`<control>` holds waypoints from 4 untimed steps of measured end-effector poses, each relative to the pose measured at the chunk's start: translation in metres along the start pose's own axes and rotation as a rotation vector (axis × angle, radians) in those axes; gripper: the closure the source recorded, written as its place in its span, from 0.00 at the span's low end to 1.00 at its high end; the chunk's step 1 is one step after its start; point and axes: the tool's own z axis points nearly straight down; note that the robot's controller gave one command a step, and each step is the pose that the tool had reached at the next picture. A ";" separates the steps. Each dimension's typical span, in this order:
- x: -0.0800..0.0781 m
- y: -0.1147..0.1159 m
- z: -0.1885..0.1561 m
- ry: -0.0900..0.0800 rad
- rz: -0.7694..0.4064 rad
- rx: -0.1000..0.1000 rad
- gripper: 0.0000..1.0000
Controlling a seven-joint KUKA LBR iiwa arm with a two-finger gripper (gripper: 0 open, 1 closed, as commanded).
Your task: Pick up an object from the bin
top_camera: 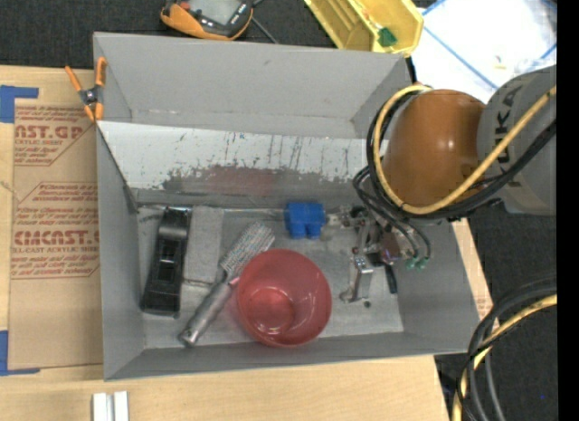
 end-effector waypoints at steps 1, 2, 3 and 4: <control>-0.063 0.001 -0.023 -0.013 0.298 0.001 0.00; -0.041 0.017 0.024 0.007 0.081 -0.002 1.00; -0.041 0.017 0.024 0.007 0.081 -0.002 1.00; 0.003 0.038 0.054 0.006 0.228 -0.001 1.00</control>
Offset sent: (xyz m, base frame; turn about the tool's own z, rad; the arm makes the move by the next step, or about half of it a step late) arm 0.0395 0.0199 -0.0231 0.0809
